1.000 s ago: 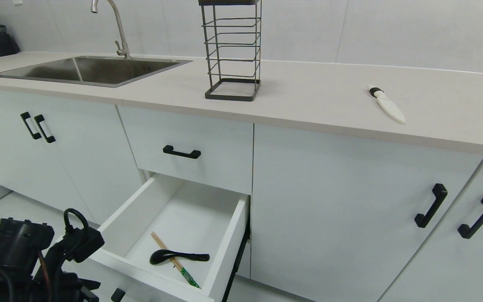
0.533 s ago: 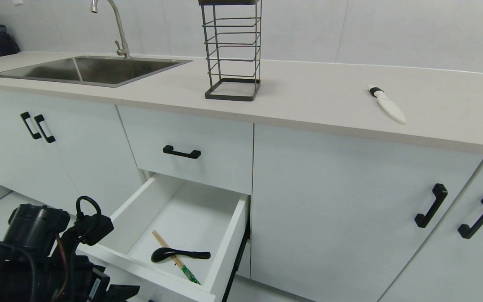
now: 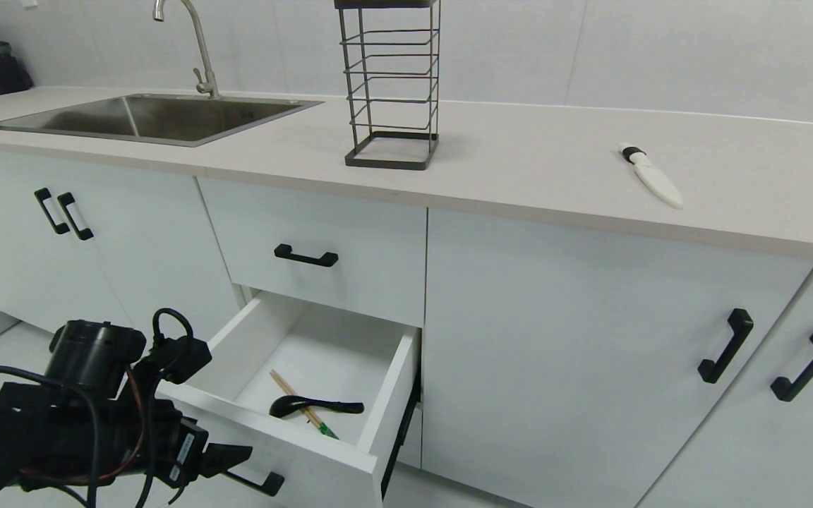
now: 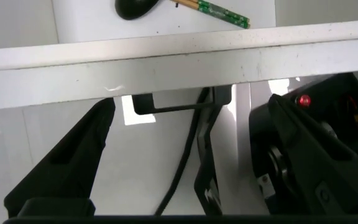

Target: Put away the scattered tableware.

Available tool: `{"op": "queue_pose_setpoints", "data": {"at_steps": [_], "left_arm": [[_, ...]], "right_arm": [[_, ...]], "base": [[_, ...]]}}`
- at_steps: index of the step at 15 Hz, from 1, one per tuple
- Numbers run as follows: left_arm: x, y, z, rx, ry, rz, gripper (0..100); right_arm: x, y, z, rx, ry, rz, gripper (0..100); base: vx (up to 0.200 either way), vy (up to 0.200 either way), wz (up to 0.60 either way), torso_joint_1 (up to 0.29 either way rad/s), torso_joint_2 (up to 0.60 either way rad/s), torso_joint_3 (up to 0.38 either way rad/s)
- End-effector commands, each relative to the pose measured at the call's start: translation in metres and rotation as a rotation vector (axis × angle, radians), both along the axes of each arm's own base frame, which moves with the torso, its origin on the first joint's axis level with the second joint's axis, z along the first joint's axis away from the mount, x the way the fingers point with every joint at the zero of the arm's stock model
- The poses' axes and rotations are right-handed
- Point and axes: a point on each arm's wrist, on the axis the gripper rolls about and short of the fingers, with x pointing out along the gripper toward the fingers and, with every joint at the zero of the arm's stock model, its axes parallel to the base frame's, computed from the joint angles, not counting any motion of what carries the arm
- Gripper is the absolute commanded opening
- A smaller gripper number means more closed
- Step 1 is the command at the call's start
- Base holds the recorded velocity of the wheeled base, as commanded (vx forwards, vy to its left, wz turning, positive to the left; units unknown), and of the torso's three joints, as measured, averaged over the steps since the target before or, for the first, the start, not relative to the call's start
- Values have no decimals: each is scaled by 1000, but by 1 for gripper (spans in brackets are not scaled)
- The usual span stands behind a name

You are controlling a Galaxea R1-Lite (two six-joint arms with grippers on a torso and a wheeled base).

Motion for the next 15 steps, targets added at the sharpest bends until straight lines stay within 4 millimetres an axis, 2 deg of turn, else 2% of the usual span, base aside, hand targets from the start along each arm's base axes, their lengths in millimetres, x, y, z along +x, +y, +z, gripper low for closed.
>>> {"op": "queue_pose_setpoints", "data": {"at_steps": [1, 8, 11, 15], "left_arm": [[5, 0, -3, 2, 15, 3, 100], [46, -5, -1, 3, -45, -3, 100], [71, -8, -4, 1, -72, -5, 100], [86, -13, -12, 1, -66, -16, 100]], "right_arm": [[0, 0, 0, 0, 2, 0, 100], [0, 0, 0, 0, 2, 0, 100], [0, 0, 0, 0, 2, 0, 100], [0, 0, 0, 0, 2, 0, 100]], "base": [[0, 0, 0, 0, 0, 0], [0, 0, 0, 0, 0, 0], [0, 0, 0, 0, 0, 0], [0, 0, 0, 0, 0, 0]]}}
